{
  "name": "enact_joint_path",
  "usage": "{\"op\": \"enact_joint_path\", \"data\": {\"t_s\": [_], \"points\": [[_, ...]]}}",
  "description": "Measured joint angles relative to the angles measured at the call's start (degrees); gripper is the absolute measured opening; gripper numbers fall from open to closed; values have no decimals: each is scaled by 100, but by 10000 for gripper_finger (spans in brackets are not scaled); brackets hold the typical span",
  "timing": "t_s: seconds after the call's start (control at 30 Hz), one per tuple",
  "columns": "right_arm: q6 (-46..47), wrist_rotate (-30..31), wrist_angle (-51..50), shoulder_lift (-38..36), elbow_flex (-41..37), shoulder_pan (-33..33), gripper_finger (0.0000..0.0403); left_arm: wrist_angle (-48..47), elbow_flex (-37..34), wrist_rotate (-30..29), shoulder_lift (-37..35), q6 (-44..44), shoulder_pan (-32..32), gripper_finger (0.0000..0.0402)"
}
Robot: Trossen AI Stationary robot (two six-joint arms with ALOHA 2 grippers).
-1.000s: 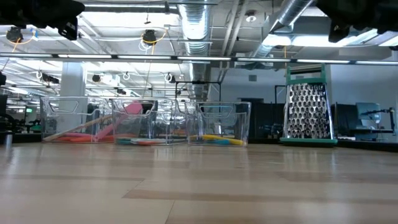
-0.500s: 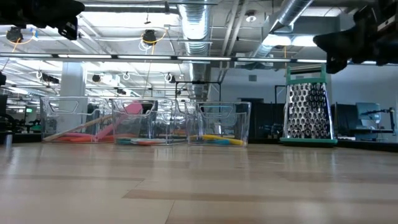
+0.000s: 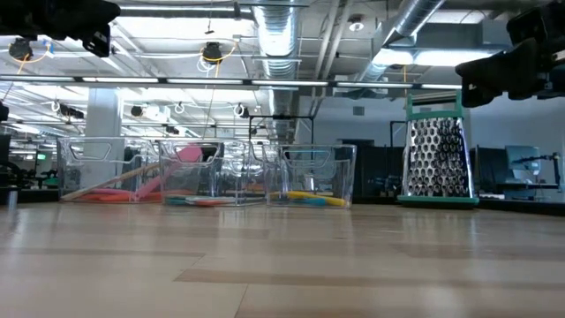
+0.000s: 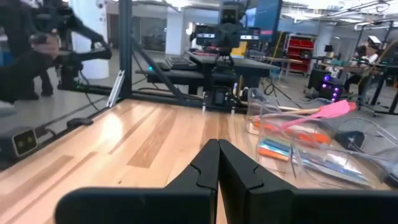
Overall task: Pick & Place Kitchen Items
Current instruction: Return to Home Position
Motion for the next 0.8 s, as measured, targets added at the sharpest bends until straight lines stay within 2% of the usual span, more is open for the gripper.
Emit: {"op": "enact_joint_path", "data": {"t_s": [0.37, 0.57, 0.67, 0.8], "points": [[-95, 95, -25, 13, -1, 139, 0, 30, 0, 0, 0, 9, 0, 2], [180, 110, -31, 13, -1, 135, 0, 59, -11, 2, 0, 141, 0, 2], [250, 113, -34, 15, -1, 135, 0, 448, -289, 2, 0, 166, 2, 2], [250, 113, -34, 15, -3, 135, 0, 1297, -1018, 90, 0, 155, 0, 2]]}}
